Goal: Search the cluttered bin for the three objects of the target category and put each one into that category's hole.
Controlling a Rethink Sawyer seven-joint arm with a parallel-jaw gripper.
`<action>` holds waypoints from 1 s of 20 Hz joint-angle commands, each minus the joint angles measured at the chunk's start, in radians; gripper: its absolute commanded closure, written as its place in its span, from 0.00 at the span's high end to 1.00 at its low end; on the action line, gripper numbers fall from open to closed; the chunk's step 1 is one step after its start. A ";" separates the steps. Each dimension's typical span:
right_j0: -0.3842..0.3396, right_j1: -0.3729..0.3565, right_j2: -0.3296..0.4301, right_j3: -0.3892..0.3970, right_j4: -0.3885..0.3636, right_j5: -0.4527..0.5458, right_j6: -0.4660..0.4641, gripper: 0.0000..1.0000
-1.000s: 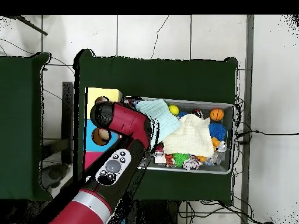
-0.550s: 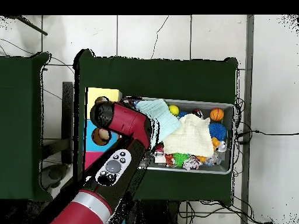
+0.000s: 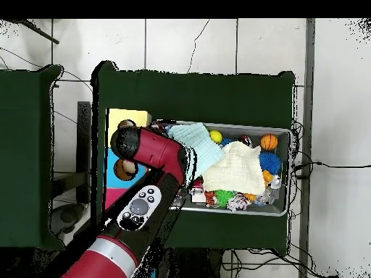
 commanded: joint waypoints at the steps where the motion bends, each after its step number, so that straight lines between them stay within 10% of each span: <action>1: -0.003 0.065 0.130 -0.004 0.030 -0.017 0.220 1.00; 20: -0.006 0.101 0.125 -0.063 0.049 -0.012 0.244 1.00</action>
